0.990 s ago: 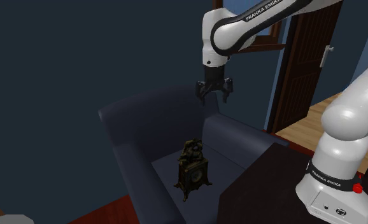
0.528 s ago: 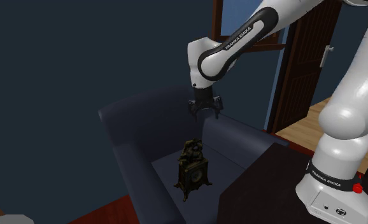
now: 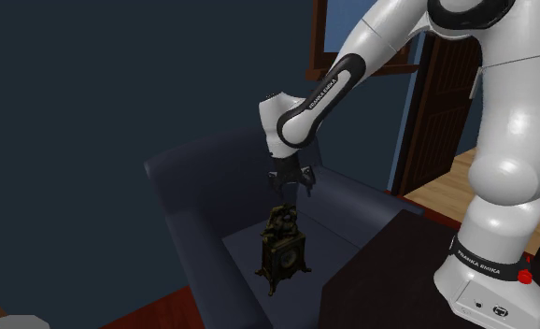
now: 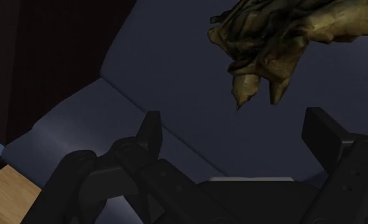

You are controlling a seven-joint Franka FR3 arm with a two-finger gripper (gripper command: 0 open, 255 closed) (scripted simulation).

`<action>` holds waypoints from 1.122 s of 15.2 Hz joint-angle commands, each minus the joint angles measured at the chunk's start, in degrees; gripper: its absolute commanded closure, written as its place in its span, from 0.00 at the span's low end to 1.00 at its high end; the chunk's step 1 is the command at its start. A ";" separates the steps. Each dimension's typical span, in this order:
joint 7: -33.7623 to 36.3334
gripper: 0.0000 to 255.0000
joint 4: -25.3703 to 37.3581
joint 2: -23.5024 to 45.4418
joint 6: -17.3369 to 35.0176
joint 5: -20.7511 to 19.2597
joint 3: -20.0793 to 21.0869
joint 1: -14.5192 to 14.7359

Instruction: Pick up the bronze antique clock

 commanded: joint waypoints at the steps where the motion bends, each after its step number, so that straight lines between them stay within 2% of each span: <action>1: 3.89 0.00 2.53 4.67 0.23 -2.15 -1.74 0.81; 11: 7.33 0.00 4.07 11.27 4.23 -5.58 -4.13 2.39; 12: 7.45 1.00 4.17 11.42 4.25 -5.61 -4.13 2.49; 17: 7.54 1.00 4.22 11.54 4.30 -5.66 -4.14 2.56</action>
